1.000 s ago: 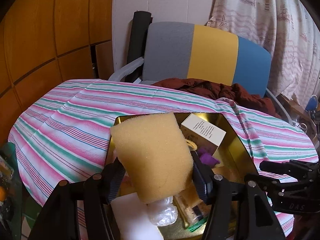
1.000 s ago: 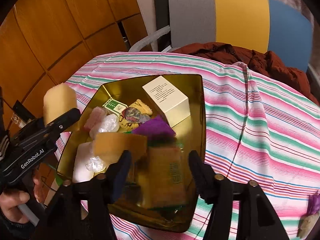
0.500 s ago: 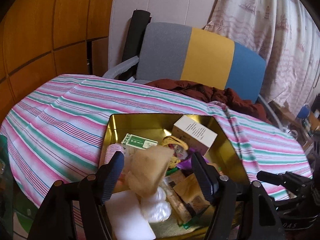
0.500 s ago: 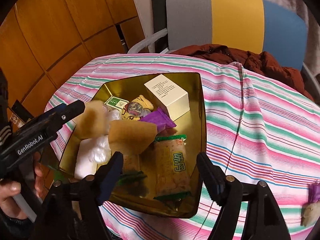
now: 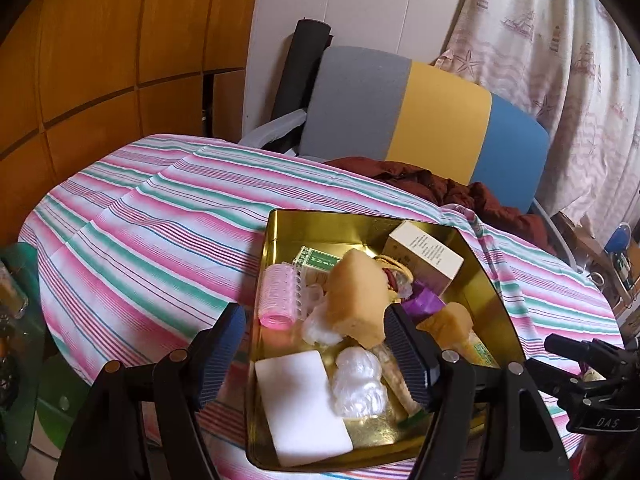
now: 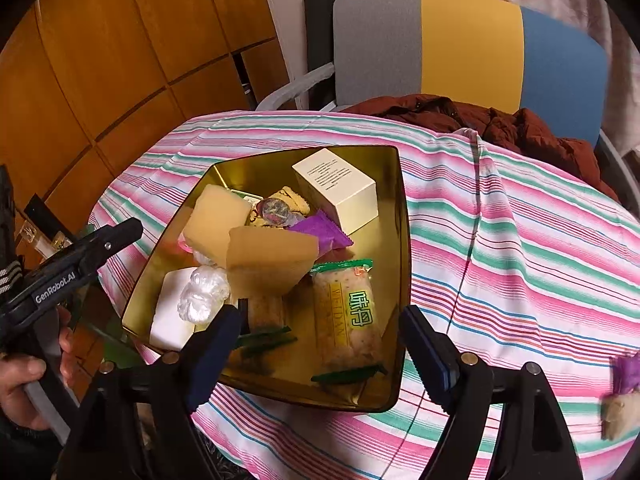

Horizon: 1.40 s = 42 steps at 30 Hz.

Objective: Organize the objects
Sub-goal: 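Lower both items into the tray and open both tools, then withdraw both tools toward the purple pouch and beige sock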

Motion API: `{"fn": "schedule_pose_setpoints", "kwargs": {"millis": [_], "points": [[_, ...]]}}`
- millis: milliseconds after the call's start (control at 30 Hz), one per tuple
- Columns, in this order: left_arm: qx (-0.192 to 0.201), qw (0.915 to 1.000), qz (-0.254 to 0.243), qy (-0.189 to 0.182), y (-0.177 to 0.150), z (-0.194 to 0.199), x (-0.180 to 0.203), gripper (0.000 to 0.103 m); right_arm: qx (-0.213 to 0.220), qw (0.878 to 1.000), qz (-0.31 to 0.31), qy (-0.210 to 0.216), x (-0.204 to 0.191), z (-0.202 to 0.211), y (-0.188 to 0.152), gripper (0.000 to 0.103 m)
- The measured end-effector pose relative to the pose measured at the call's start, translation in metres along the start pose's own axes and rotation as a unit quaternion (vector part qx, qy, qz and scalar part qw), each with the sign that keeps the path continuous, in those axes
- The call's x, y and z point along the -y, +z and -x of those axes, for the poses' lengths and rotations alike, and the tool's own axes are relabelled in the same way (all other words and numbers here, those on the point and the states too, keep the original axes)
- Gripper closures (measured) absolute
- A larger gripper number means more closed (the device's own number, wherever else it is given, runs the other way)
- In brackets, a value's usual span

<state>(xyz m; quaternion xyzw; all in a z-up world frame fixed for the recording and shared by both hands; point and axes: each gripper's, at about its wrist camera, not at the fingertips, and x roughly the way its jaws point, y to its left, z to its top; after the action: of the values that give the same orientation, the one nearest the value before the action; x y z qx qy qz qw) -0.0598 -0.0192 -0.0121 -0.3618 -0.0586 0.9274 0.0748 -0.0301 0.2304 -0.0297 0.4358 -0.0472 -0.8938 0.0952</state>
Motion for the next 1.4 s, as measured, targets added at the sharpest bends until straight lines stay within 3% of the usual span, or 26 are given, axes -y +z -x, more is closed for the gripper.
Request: {"fn": "schedule_pose_setpoints", "kwargs": {"millis": [200, 633, 1100, 1400], "points": [[0.018, 0.9993, -0.033, -0.003, -0.001, 0.016, 0.030, 0.031, 0.013, 1.000, 0.002, -0.014, 0.001, 0.008, -0.003, 0.015], [0.023, 0.9916, -0.119, -0.047, -0.008, 0.027, 0.092, 0.031, 0.029, 0.998, -0.030, -0.048, 0.033, 0.027, -0.011, 0.008], [0.009, 0.9800, -0.175, -0.093, -0.017, 0.023, 0.142, 0.031, 0.026, 0.988, -0.102, -0.114, 0.110, 0.055, -0.030, 0.005], [-0.007, 0.9699, -0.212, -0.120, -0.028, 0.016, 0.176, 0.031, 0.023, 0.974, -0.160, -0.156, 0.163, 0.078, -0.044, 0.003]]}}
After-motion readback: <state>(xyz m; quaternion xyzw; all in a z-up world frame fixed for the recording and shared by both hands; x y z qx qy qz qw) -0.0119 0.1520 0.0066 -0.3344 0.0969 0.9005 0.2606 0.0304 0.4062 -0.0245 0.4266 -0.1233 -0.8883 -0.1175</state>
